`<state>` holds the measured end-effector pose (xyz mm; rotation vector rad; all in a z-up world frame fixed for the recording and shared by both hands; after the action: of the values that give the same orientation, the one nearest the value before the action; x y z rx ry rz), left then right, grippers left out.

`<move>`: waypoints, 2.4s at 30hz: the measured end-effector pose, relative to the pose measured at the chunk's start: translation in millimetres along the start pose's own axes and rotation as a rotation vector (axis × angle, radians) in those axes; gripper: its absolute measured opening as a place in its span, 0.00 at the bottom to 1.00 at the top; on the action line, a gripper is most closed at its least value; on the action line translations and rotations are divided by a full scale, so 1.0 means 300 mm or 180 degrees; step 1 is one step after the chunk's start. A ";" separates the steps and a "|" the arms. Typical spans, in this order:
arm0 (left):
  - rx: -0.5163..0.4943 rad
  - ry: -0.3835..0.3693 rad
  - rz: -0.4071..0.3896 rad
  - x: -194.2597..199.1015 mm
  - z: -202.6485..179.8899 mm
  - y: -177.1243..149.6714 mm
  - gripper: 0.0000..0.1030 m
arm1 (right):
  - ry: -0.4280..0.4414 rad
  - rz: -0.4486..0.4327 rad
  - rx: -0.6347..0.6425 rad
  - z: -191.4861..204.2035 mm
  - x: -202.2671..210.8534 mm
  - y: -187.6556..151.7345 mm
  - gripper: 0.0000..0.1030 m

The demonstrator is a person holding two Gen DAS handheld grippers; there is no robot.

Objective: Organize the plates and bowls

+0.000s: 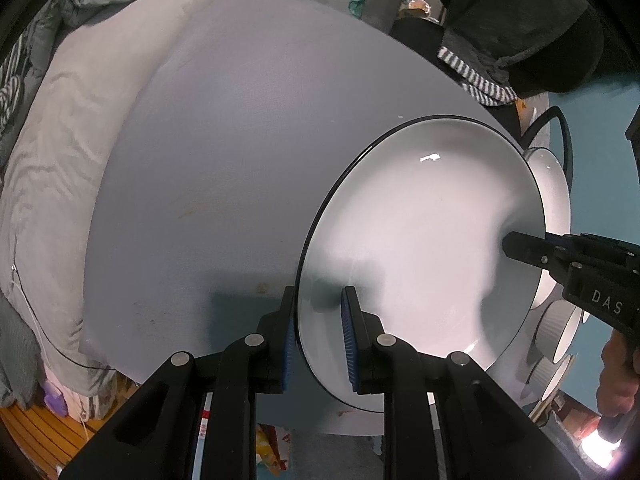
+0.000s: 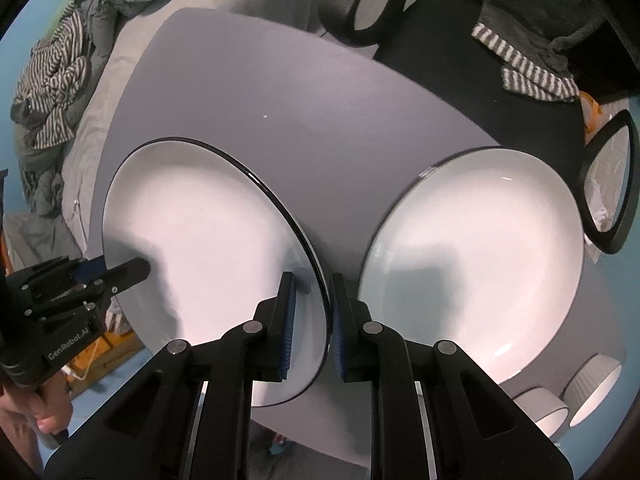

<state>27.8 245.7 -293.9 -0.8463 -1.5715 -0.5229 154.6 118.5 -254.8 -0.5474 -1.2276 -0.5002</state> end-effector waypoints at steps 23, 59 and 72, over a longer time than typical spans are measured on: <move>-0.0422 0.0096 0.0022 0.025 -0.297 0.012 0.19 | 0.0083 -0.0175 -0.0440 -0.318 0.122 -0.091 0.16; -0.0650 0.0398 0.0221 -0.074 -0.548 0.058 0.19 | 0.0067 -0.0112 -0.0683 -0.585 0.098 -0.102 0.17; -0.0804 0.0605 0.0270 -0.074 -0.593 0.068 0.32 | 0.0153 0.0184 -0.0868 -0.580 0.072 -0.099 0.32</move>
<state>158.7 121.7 -285.4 -1.0180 -1.3071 -0.7289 269.2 -16.4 -272.5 -0.7953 -1.1010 -0.6329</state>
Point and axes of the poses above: each gripper's, at about its wrist camera, not at the fingertips, and x roughly against the way its jaws point, z to its left, y to its top, the point moved 4 cm from there along -x, roughly the way its jaws point, and after that the axes turned 3 degrees about x, right-handed, at the moved point
